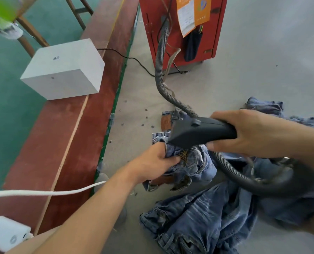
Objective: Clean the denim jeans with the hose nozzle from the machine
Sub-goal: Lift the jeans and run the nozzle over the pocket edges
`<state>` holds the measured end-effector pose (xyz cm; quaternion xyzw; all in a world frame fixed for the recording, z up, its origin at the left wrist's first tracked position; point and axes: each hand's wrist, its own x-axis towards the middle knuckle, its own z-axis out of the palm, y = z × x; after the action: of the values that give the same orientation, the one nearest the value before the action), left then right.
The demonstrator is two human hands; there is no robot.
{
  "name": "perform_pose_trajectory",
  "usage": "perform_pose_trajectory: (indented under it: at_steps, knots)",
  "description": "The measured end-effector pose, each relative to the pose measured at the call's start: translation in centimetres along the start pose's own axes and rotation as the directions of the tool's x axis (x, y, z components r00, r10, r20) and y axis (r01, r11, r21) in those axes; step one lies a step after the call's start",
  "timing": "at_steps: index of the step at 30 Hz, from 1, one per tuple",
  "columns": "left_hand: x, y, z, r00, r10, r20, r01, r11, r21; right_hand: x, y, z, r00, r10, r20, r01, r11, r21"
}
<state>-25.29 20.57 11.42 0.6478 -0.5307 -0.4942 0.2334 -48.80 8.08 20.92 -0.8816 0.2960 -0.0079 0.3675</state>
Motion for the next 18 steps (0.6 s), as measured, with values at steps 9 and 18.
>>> perform_pose_trajectory:
  at_steps: [9,18]
  knots:
    - [-0.2,0.3,0.1,0.953,0.304,-0.002,-0.277,0.87,0.408,-0.9,3.2,-2.3,0.998,0.019,0.064,-0.008,0.987,-0.162]
    - [-0.6,0.2,0.8,0.948,0.295,0.118,-0.272,0.565,0.779,0.2,1.6,-1.0,0.996,-0.079,-0.035,0.079,0.997,-0.002]
